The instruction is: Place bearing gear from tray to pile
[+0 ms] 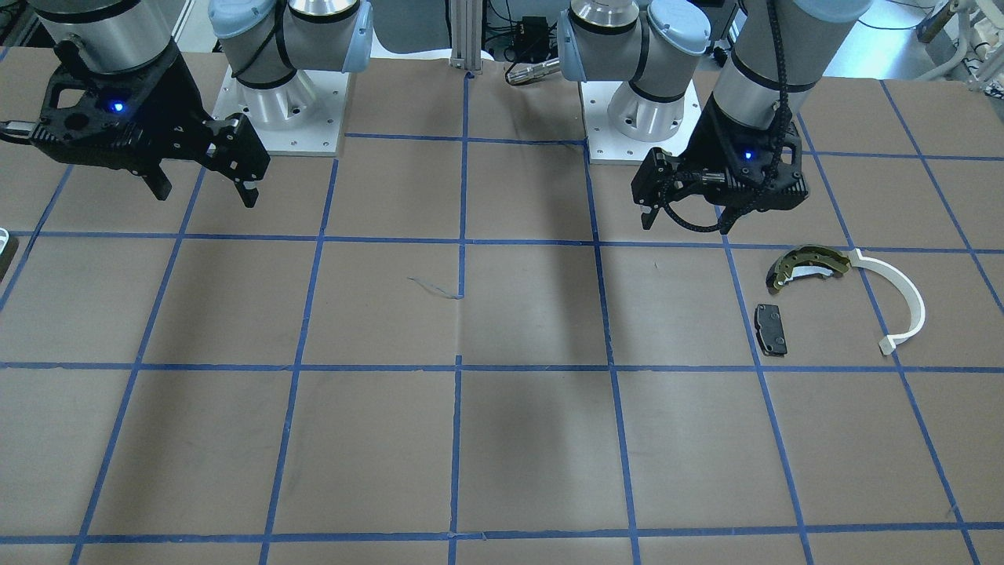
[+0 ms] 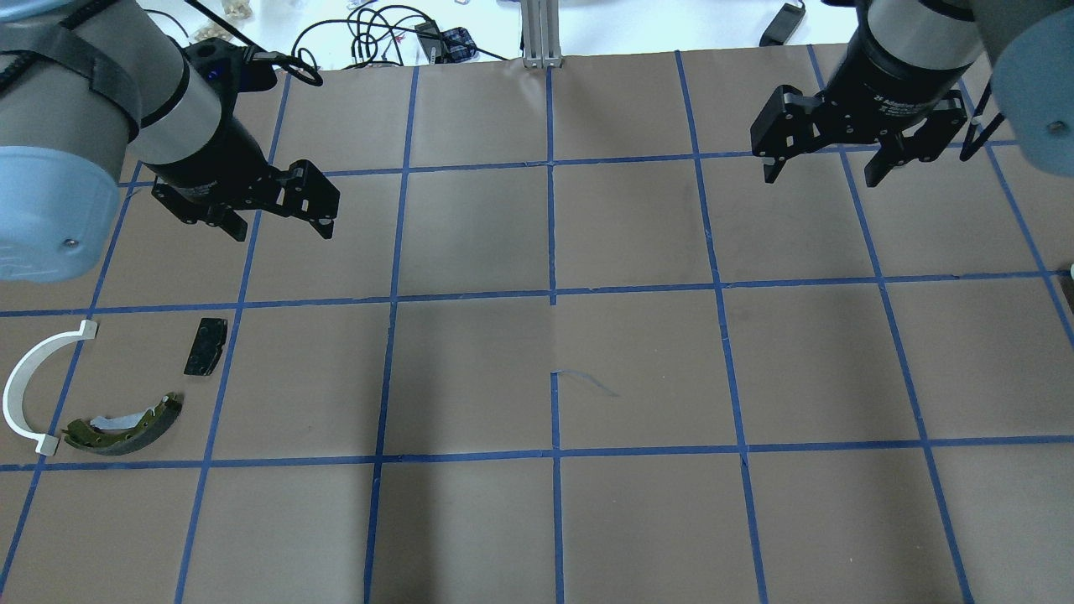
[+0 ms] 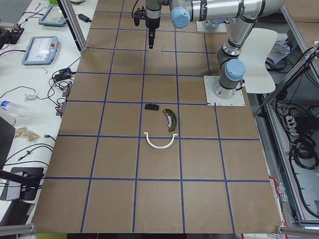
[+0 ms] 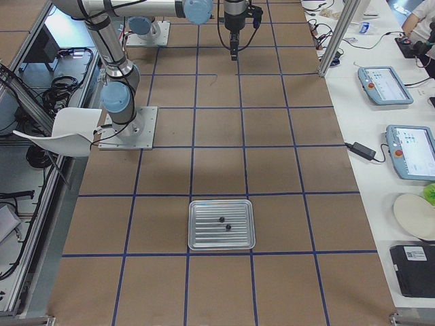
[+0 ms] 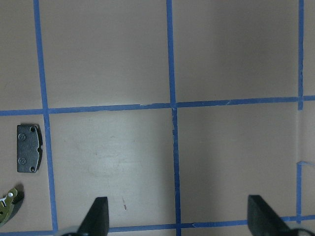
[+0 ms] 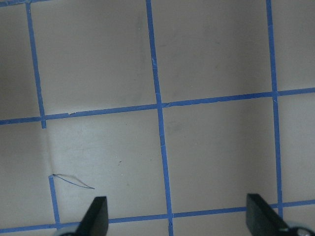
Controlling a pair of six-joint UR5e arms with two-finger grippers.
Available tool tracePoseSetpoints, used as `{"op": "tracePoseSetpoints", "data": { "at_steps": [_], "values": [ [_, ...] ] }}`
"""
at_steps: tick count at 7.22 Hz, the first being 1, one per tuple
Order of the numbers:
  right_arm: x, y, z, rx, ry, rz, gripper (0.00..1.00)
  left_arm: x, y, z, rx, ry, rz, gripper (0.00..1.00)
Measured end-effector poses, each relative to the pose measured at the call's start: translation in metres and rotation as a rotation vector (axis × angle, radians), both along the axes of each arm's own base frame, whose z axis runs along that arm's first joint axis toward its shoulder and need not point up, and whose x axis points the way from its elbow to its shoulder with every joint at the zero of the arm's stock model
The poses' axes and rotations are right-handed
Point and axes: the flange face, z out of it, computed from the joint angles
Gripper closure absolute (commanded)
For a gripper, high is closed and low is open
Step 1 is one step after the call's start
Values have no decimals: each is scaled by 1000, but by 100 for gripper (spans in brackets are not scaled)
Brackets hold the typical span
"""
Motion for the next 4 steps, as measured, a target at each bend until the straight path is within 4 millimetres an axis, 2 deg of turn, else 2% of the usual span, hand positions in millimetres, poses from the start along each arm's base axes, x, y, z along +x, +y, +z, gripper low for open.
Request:
{"op": "tracePoseSetpoints", "data": {
  "at_steps": [4],
  "values": [
    [-3,-2,2,-9,8,-3,0,5,-2,-11,13,-8,-4,0]
  ]
}}
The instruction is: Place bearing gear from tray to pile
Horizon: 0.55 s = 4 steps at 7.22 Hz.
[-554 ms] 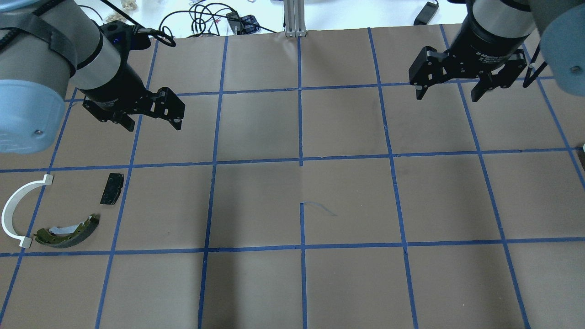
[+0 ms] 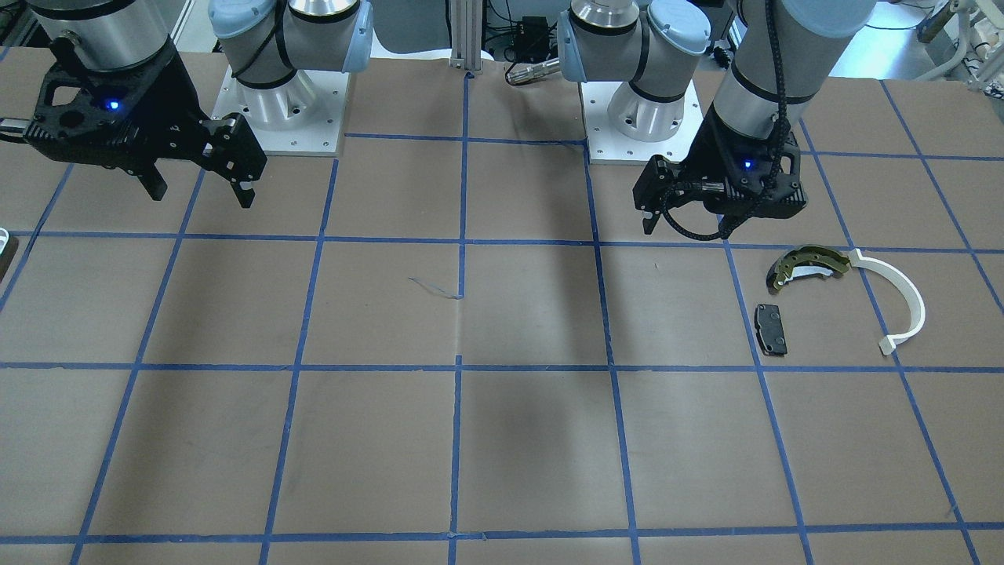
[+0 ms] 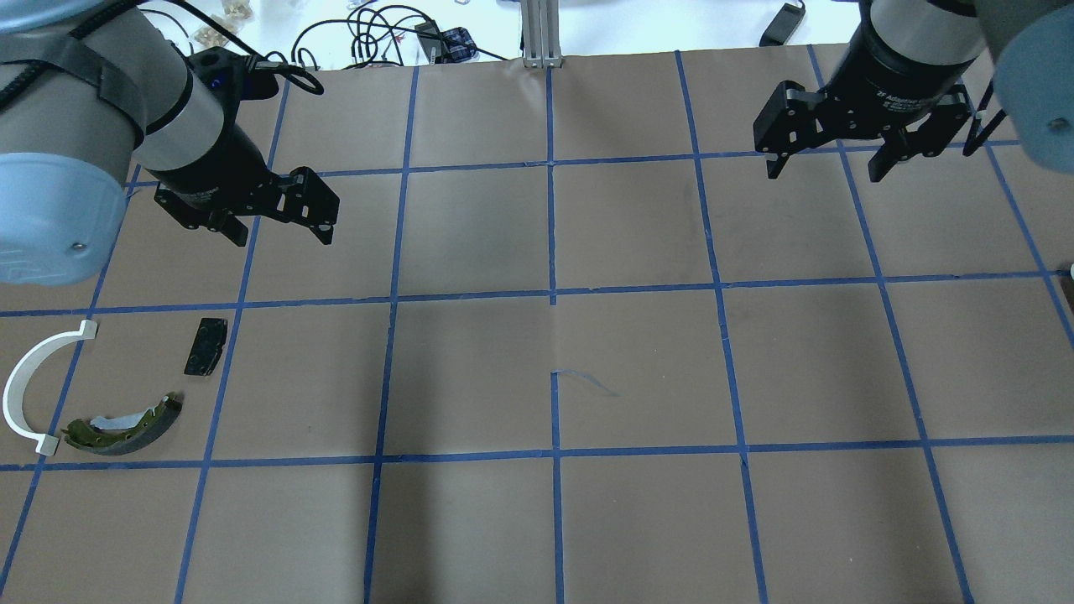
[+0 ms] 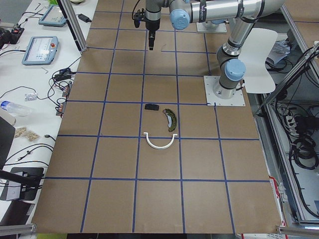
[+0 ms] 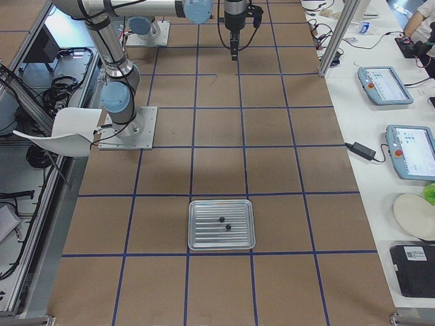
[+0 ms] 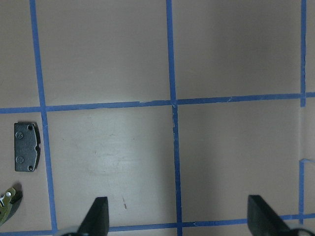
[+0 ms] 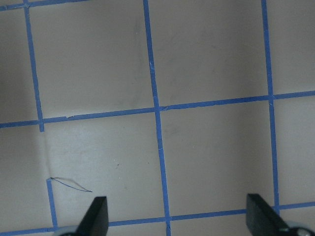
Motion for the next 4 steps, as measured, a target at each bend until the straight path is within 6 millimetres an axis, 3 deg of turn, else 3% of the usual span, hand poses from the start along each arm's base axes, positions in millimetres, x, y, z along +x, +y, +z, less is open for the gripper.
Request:
{"op": "tracePoseSetpoints", "data": {
  "at_steps": [2,4],
  "values": [
    [-27,-6,-4,10,6,56,0,0,3,9,-18,-2,0,0],
    [-95,-16,-15,31,17,182,0,3,8,18,-23,-17,5,0]
  ]
}}
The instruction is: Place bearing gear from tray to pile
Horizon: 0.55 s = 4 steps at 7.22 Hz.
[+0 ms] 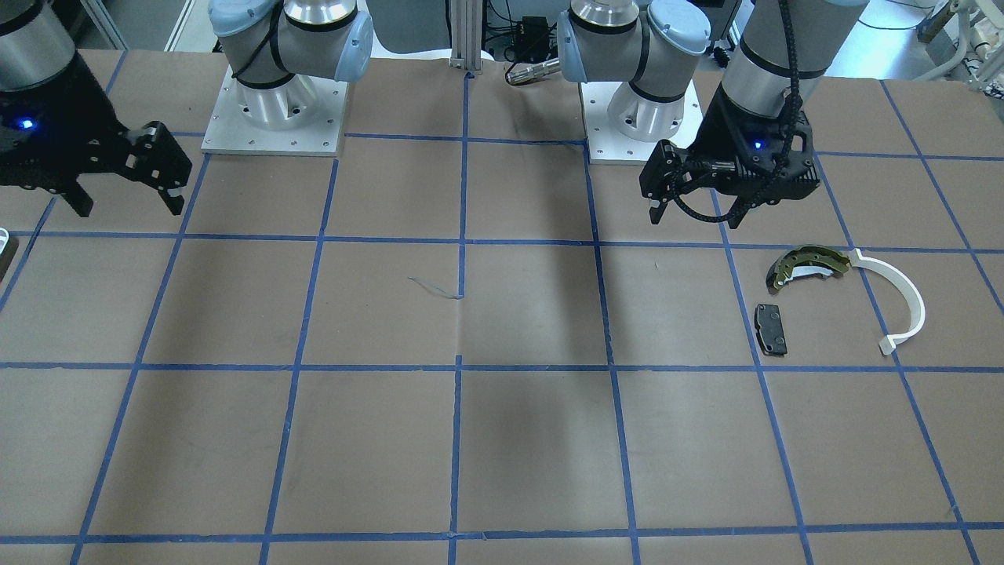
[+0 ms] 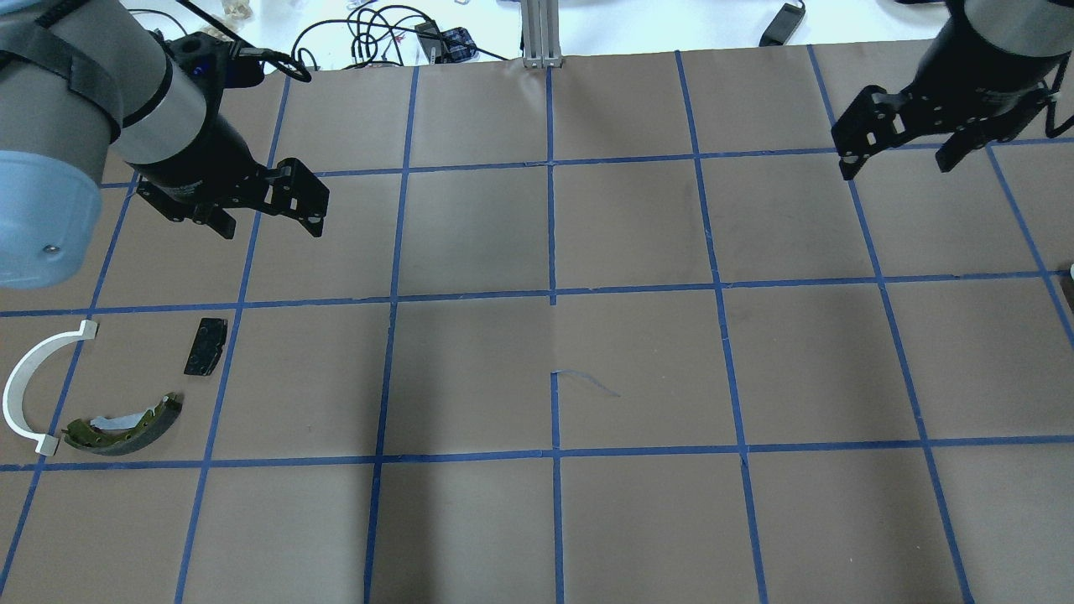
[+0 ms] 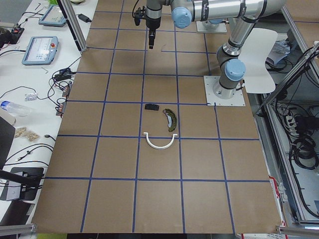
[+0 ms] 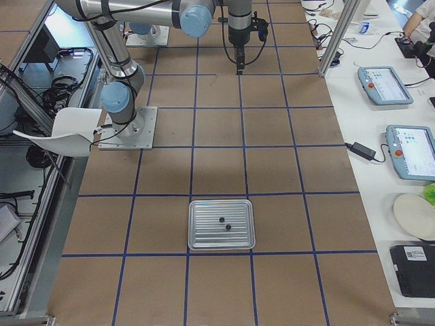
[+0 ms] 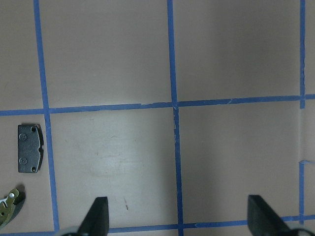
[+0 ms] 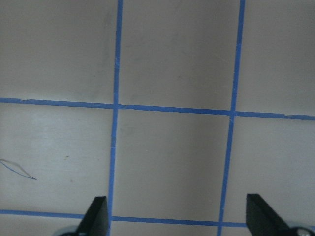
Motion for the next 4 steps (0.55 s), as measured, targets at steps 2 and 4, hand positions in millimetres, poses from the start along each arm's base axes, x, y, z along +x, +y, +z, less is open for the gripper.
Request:
{"op": "tracePoseSetpoints", "data": {
  "at_steps": [2,4],
  "values": [
    [-100,-15,-32,51,-6,95,0,6,5,-3,28,-65,2,0],
    [-213,-21,-74,52,-8,190,0,0,5,0,19,0,-1,0]
  ]
}}
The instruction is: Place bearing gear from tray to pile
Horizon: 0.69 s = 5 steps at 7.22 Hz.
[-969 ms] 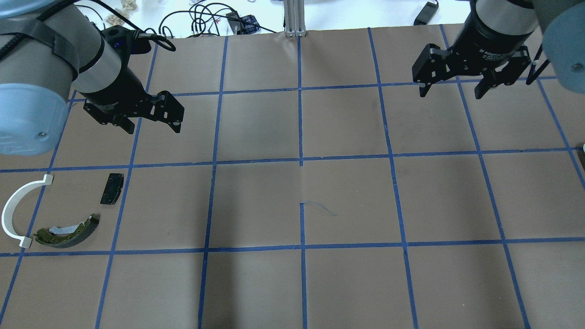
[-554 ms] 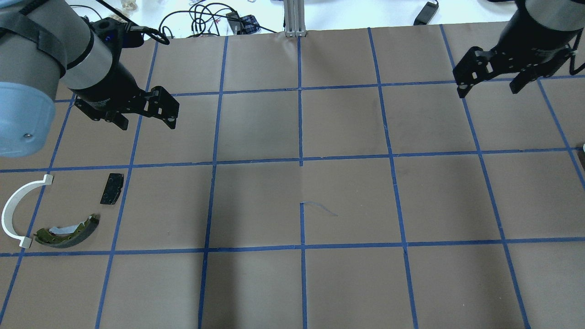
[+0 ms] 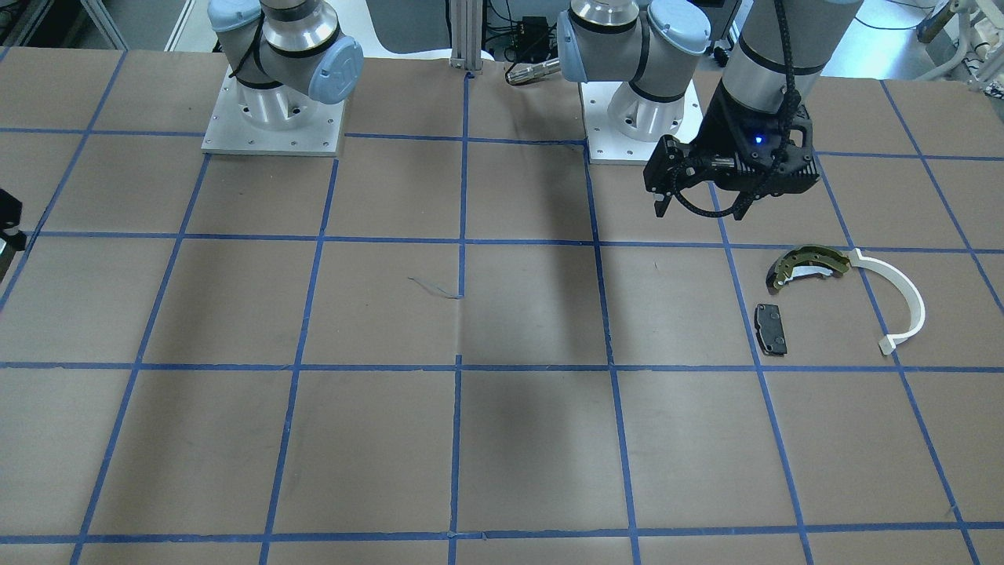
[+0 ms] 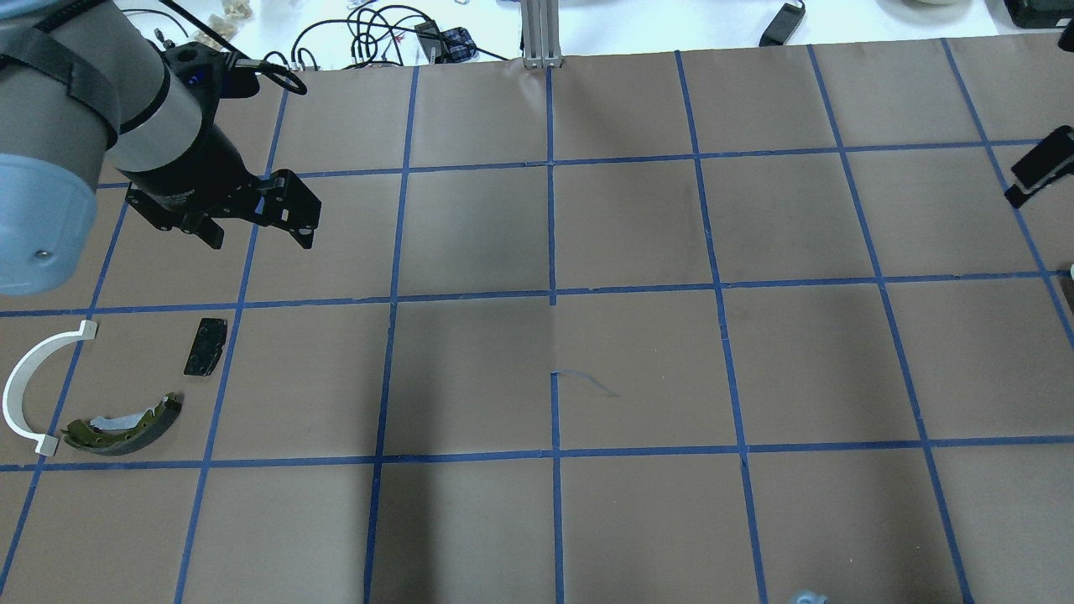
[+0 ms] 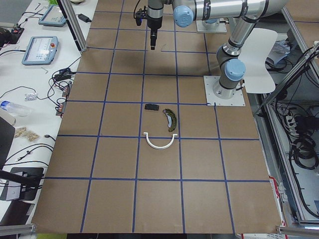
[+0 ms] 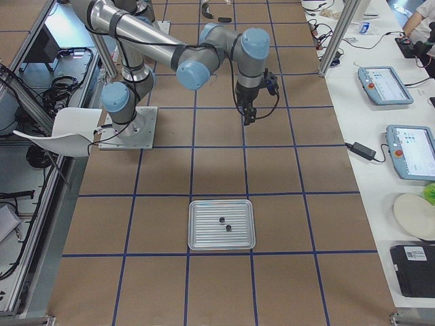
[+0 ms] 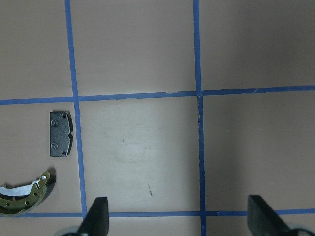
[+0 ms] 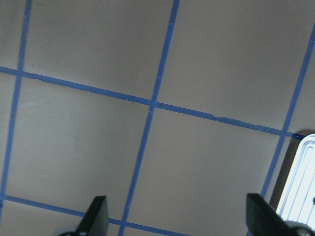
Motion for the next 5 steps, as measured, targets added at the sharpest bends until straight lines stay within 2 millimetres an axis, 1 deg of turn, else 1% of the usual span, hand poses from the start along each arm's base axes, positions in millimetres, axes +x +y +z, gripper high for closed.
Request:
{"op": "tracePoseSetpoints", "data": {
  "at_steps": [2,3,4,5],
  "values": [
    [-107,8,-47,-28,15,51,0,-3,1,0,-1,29,-1,0],
    [-156,19,-75,-29,13,76,0,-3,1,-3,6,28,-1,0],
    [-200,33,-105,-22,2,96,0,-2,1,-5,11,23,0,0],
    [-231,40,-126,-24,5,120,0,-1,1,-6,14,18,1,0]
  ]
}}
